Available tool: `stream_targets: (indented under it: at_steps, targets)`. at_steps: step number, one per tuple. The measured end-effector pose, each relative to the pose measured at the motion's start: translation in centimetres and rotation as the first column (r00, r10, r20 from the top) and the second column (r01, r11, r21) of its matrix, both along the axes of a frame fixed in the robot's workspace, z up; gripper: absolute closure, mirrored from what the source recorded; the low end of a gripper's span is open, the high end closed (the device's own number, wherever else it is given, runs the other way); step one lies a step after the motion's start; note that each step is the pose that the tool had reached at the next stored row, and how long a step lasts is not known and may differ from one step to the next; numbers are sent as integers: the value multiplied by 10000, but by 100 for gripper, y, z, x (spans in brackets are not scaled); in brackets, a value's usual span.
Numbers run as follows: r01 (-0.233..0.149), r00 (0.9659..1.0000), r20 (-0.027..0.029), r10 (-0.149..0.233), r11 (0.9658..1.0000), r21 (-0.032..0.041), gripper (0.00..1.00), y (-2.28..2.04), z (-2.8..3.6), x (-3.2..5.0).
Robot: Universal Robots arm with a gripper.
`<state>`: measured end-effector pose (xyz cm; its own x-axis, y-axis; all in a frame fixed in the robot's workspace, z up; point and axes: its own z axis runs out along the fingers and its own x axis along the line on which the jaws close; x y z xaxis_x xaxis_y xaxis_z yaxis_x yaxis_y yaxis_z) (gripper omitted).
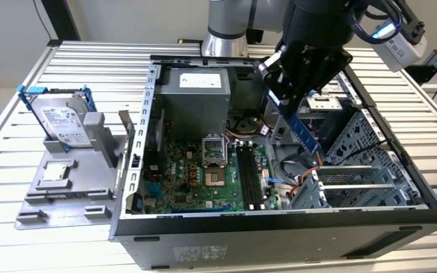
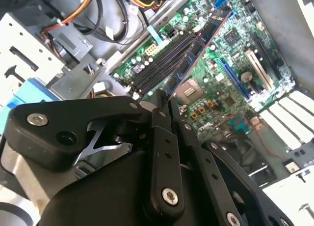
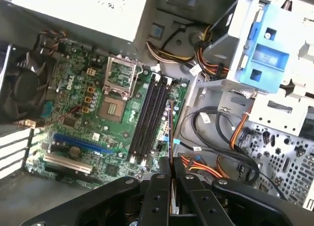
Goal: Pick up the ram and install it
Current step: 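Insert the ram into the slot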
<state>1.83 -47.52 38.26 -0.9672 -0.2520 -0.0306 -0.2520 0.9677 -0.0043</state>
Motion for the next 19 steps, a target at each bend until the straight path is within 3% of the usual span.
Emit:
stream_targets:
  at_steps: [3,6,14,17,18,19]
  targets:
    - [527,9986,0,-527,9986,0,100,0,-2,0]
    - [1018,9948,0,-1018,9948,0,100,0,-3,0]
    - [2145,9767,0,-2145,9767,1,100,0,-4,0]
    - [2156,9765,6,-2156,9765,2,100,1,-8,0]
    - [2156,9765,74,-2156,9765,17,100,1,-14,-1]
    - [2146,9764,239,-2146,9767,51,100,0,-14,-1]
